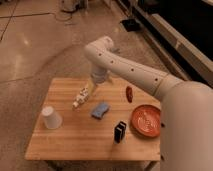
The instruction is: Place the ceramic cup over the eraser
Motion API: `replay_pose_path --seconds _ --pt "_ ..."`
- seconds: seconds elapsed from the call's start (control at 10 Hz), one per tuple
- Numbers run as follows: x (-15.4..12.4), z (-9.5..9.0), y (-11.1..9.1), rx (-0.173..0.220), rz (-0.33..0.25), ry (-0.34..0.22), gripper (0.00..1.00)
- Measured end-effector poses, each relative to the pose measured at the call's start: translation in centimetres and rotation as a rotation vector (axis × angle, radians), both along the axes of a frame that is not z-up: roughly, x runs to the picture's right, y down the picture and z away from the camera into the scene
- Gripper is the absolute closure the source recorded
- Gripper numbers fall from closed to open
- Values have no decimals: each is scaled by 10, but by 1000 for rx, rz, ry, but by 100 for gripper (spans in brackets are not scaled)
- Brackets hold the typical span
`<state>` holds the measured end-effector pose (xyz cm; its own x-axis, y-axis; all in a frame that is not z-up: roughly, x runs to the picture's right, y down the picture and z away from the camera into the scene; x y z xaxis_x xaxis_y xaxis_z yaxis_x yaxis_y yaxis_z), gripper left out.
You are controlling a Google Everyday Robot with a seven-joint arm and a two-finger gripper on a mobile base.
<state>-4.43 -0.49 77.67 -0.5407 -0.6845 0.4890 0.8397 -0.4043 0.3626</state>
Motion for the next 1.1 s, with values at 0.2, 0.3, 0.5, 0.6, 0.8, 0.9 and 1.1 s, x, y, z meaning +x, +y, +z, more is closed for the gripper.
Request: replay_pose_path --seconds 0.2,0.3,0.5,0.6,0.8,0.9,1.1 --pt "-39 -4 6 -40 -29 -82 20" --pt "-56 -6 8 -54 -45 -116 20" --pt "-96 -11 16 -85 -90 -192 20" --pt "-120 -12 23 -96 -120 -230 20" --pt "-155 -9 36 -95 -167 -271 20" --pt "-170 -5 42 -85 -186 -285 20" --pt "-190 2 50 -60 -203 -298 20"
